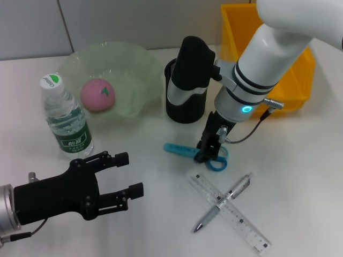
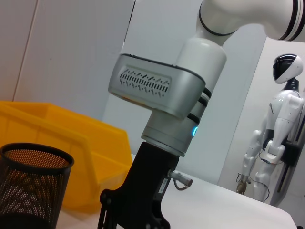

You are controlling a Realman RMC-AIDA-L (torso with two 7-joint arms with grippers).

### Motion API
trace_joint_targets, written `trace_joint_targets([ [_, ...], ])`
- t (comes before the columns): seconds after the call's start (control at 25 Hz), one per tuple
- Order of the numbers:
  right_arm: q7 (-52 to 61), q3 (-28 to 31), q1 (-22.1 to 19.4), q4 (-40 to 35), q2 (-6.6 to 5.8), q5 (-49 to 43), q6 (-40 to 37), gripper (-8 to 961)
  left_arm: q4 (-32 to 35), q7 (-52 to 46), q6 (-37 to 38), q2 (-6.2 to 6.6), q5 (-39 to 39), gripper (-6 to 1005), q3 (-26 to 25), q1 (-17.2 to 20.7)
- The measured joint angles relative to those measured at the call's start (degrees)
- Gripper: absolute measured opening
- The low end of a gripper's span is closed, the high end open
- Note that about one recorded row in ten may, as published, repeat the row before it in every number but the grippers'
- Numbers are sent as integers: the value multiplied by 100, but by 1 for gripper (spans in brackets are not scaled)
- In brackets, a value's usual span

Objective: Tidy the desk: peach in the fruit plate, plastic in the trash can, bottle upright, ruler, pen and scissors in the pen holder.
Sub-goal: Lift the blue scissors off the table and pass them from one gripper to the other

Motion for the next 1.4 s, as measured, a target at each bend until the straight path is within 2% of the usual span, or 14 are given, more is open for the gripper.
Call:
trace_joint_targets([
  [0.2, 125, 54, -331, -857, -23, 10, -406, 230, 0, 0, 15, 0, 0, 756, -6, 5],
  [0.4, 240, 114, -581, -1404, -34, 13, -620, 230, 0, 0, 28, 0, 0, 754, -10, 7],
  [0.52, 267, 217, -967, -2053, -34, 44, -770, 230, 0, -31, 55, 0, 0, 754, -14, 13],
  [0.68, 271, 250, -1247, -2473, -34, 214, -832, 230, 0, -68, 68, -7, -2, 752, -14, 6],
  [0.8, 264, 255, -1667, -3031, -40, 445, -865, 230, -5, -114, 72, -17, -49, 751, -22, 2],
  [0.88, 249, 257, -1790, -3190, -42, 509, -861, 230, -96, -138, 73, -17, -143, 751, -24, 1],
  [0.92, 235, 258, -2040, -3474, -42, 658, -851, 230, -156, -139, 72, -18, -196, 751, -24, -3],
  [1.0, 192, 274, -2283, -3739, -43, 851, -827, 230, -197, -139, 72, -17, -248, 750, -24, -8],
  [1.08, 143, 293, -2412, -3863, -43, 985, -817, 230, -256, -139, 72, -22, -316, 749, -22, -17],
  [1.12, 1, 348, -2689, -4104, -44, 1243, -808, 230, -341, -140, 72, -29, -370, 749, -17, -45],
  [1.2, -77, 378, -2814, -4205, -44, 1377, -802, 230, -409, -136, 71, -31, -413, 748, -12, -64],
  [1.28, -254, 427, -3108, -4398, -42, 1673, -779, 230, -518, -112, 71, -35, -498, 748, -7, -93],
  [1.32, -559, 473, -3472, -4566, -41, 2085, -727, 231, -613, -85, 71, -45, -600, 748, -1, -116],
  [1.4, -704, 509, -3606, -4612, -41, 2256, -702, 231, -672, -53, 71, -61, -685, 747, 16, -137],
])
